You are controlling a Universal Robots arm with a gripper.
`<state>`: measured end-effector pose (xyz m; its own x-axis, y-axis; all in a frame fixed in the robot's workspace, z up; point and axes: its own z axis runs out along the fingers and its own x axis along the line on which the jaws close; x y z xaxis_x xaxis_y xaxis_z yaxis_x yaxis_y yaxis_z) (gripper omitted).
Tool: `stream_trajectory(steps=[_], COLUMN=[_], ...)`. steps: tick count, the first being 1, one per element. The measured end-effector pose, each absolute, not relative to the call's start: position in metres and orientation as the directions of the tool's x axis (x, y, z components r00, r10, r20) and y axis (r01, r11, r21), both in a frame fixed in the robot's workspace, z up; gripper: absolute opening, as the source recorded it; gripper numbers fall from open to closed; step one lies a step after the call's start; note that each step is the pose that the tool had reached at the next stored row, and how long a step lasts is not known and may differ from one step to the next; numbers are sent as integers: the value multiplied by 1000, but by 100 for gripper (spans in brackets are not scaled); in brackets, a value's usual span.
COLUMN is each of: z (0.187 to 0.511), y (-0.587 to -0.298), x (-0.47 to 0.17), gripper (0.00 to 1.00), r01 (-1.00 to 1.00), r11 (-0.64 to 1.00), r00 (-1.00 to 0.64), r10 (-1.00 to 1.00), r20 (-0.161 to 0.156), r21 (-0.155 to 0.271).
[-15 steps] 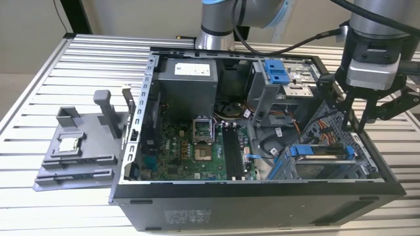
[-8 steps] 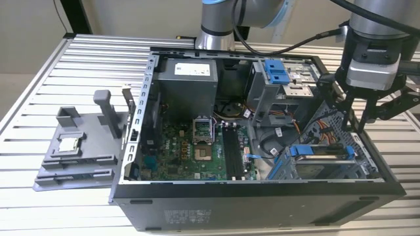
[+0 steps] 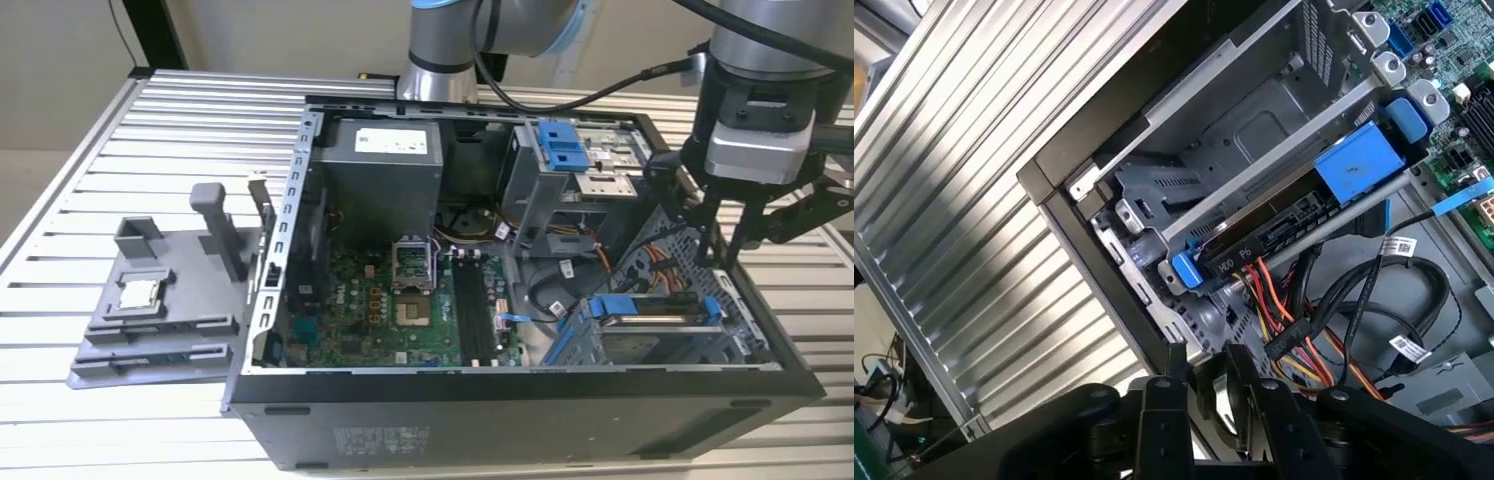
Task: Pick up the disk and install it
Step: 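Insert the second disk wire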
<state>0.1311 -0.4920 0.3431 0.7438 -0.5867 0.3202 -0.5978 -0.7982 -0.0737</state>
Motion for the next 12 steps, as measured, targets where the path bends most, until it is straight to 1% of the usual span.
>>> stream_trajectory(steps=[12], z=[343], y=[-492], x=[127], gripper=[0], r01=[-598], r11=[-798], r00=[744], r10=[-587], r20=[320], r21=[-74])
